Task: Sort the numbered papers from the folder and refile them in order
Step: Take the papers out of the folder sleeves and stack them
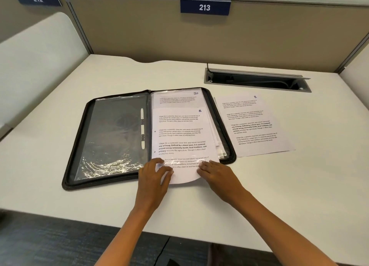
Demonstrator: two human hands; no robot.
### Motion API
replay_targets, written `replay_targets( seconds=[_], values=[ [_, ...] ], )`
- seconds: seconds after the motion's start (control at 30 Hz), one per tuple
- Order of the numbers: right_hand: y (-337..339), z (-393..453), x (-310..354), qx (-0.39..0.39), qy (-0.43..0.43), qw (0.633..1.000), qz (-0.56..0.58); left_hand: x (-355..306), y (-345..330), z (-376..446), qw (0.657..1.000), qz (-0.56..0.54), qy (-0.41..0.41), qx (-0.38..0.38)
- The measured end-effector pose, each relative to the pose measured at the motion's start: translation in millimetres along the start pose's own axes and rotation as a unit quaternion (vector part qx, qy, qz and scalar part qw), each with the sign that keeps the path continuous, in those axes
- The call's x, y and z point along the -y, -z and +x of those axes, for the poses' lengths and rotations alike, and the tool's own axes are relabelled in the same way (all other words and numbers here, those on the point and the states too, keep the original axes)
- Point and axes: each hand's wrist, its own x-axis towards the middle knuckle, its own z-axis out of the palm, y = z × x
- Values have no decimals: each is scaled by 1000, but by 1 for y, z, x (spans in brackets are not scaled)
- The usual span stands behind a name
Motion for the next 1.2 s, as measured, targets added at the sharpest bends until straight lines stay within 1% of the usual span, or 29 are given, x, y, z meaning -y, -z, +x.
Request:
replay_targets(
  seconds=[0.07, 0.17, 0.3, 0.33, 0.37, 0.4, 0.43, 0.5, 0.57, 0.6, 0.63, 0.77, 0.87, 1.07, 1.13, 1.2],
  values=[
    [1, -16, 4, -5, 6, 1000, 21, -3, 1, -4, 999, -13, 31, -1],
    [5, -37, 10, -6, 3, 999, 32, -10, 2, -7, 993, -54, 102, -1],
    [18, -55, 20, 13, -1, 998, 60, -19, 2, -11, 978, -96, 183, 19],
    [22, -56, 23, 15, -39, 994, 97, -21, 2, -12, 973, -107, 203, 20],
    [27, -55, 24, 6, -105, 983, 148, -22, 3, -12, 968, -119, 222, 16],
    [30, -52, 24, -20, -195, 961, 197, -23, 4, -12, 961, -134, 242, 8],
    [31, -48, 21, -56, -280, 930, 231, -24, 5, -12, 953, -150, 262, 1],
    [29, -36, 14, -109, -411, 873, 240, -26, 8, -10, 940, -176, 293, -4],
    [25, -26, 11, -109, -501, 816, 265, -25, 10, -10, 932, -199, 302, 2],
    [23, -24, 10, -102, -528, 797, 276, -23, 11, -11, 929, -210, 305, 6],
    [21, -22, 10, -99, -544, 785, 279, -22, 12, -12, 925, -222, 308, 12],
    [21, -25, 15, -105, -581, 748, 302, -26, 21, -23, 917, -245, 311, 53],
    [26, -34, 19, -126, -595, 730, 310, -28, 24, -30, 913, -253, 313, 61],
    [42, -58, 32, -134, -592, 731, 312, -39, 26, -47, 902, -251, 343, 73],
    [48, -67, 38, -138, -583, 739, 309, -41, 24, -58, 898, -251, 353, 76],
    [57, -78, 44, -142, -579, 741, 309, -45, 24, -71, 899, -254, 347, 78]
  ],
)
